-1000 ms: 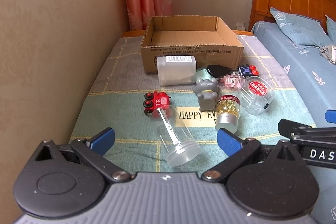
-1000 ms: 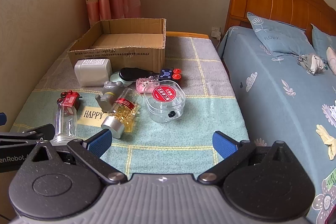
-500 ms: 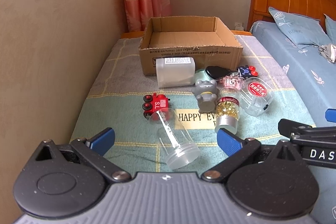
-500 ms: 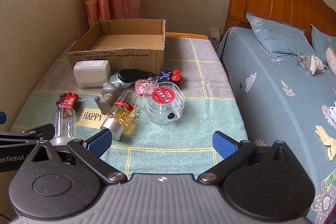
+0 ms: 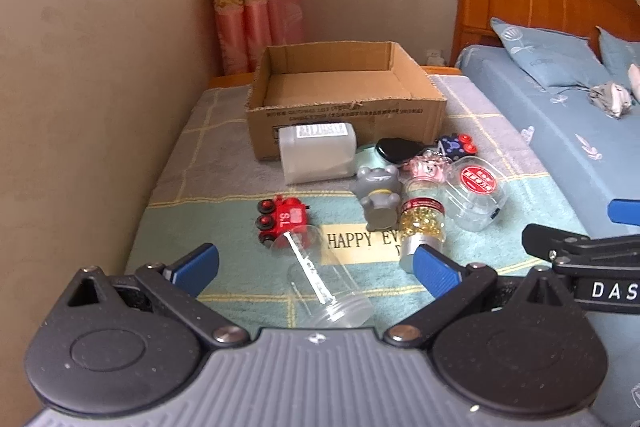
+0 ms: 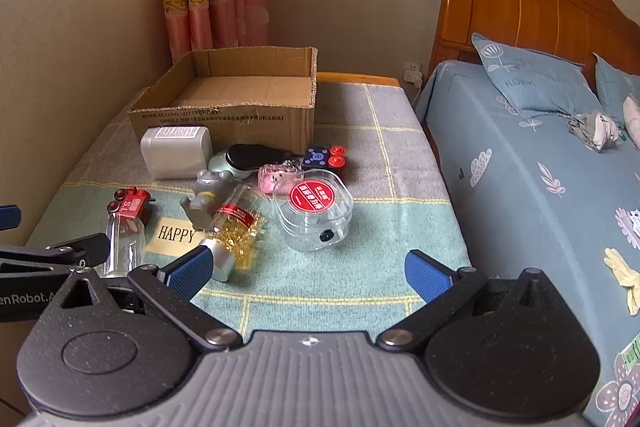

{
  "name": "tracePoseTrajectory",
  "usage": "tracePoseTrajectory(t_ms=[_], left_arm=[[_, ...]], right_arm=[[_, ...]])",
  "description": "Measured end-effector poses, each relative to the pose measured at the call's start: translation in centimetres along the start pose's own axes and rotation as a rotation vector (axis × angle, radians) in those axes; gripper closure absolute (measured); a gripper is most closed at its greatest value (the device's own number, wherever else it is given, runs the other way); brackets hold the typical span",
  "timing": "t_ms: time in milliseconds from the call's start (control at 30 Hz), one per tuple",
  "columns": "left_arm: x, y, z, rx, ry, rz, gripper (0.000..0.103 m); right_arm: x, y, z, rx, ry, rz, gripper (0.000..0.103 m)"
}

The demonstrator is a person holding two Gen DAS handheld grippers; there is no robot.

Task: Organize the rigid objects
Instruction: 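Grasp the clear plastic jar with the left tool while the right tool approaches the clear round container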

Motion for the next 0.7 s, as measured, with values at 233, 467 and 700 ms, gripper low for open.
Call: tracePoseTrajectory(t_ms=[233,467,700], left_arm=[[0.6,0.7,-0.1,0.062,0.052,0.047,0.001],[2.0,1.9,-1.1,0.237,0.029,0.046,0.001],[4.7,3.6,-1.5,0.261,0.103,-0.019,0.001]], right_arm=[[0.7,0.7,-0.1,-0.048,-0.017,0.018,0.000],[1.5,1.8,0.6,-0.125,-0.025,0.022,0.000],[2.9,3.6,1.3,-0.135,-0.020,-0.029,0.000]])
Point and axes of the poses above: each gripper's, at about its wrist camera, not at the fingertips, and y roughly the way its jaws point, z to its right, x to its underside, the point moved 3 cm from there along y, roughly the way its jaws point, and after that the axes turned 8 degrees about z, right-handed, at the moved point
